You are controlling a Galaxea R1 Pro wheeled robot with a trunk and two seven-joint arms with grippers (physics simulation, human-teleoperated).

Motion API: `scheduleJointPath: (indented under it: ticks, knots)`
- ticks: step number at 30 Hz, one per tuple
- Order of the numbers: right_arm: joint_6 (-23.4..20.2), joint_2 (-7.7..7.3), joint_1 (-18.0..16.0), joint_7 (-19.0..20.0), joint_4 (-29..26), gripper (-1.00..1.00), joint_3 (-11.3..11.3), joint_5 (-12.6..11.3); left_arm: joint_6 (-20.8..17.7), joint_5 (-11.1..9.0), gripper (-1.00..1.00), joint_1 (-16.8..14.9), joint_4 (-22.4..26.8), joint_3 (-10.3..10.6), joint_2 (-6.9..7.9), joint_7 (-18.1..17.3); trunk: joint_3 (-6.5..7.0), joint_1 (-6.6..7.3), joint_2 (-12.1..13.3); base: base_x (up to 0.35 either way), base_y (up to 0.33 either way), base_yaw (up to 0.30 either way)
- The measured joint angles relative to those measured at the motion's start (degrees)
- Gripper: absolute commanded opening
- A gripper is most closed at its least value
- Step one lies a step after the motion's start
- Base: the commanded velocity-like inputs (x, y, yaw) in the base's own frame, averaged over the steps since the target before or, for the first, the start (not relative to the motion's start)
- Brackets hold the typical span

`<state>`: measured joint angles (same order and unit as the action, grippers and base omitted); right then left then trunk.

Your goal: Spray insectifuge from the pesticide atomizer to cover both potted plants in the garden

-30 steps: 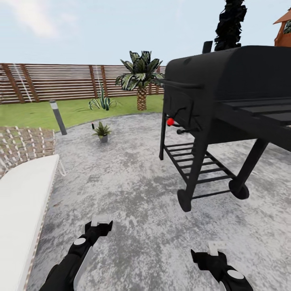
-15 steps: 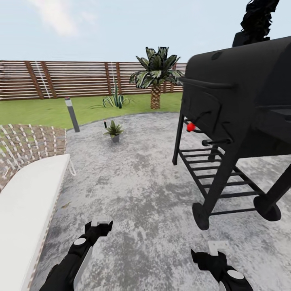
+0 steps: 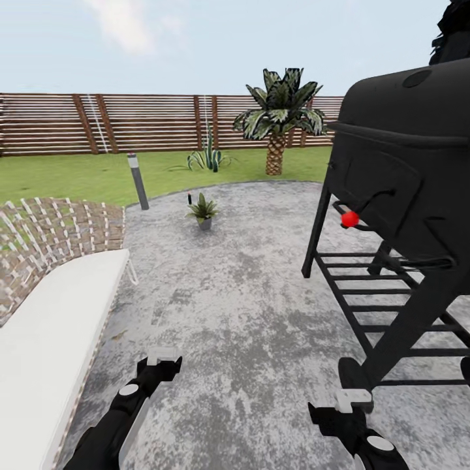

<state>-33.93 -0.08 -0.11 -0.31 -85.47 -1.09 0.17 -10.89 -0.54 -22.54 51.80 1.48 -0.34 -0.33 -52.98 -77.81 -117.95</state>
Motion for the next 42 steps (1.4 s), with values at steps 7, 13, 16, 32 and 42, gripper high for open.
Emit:
scheduleJointPath:
  ticks: [7, 13, 16, 32, 42]
  knots:
    - [0.0, -0.03, 0.0, 0.1, -0.1, 1.00, -0.3, 0.0, -0.1, 0.0, 1.00, 0.0, 0.0, 0.0, -0.01, 0.0, -0.24, 0.00, 0.0, 0.347, 0.095, 0.082]
    - [0.0, 0.00, 0.0, 0.1, -0.1, 1.00, -0.3, 0.0, -0.2, 0.0, 1.00, 0.0, 0.0, 0.1, -0.01, 0.0, -0.26, 0.00, 0.0, 0.347, 0.101, 0.004]
    - [0.0, 0.00, 0.0, 0.1, 0.0, 1.00, -0.1, 0.0, -0.2, 0.0, 1.00, 0.0, 0.0, 0.1, -0.01, 0.0, -0.26, 0.00, 0.0, 0.347, 0.101, 0.000]
    - [0.0, 0.00, 0.0, 0.1, -0.1, 1.00, 0.0, 0.0, -0.2, 0.0, 1.00, 0.0, 0.0, 0.1, -0.01, 0.0, -0.26, 0.00, 0.0, 0.347, 0.029, 0.000]
    - [-0.1, -0.08, 0.0, 0.2, -0.1, 1.00, -0.1, 0.0, -0.2, 0.0, 1.00, 0.0, 0.0, 0.1, -0.01, 0.0, -0.26, 0.00, 0.0, 0.347, 0.000, 0.000]
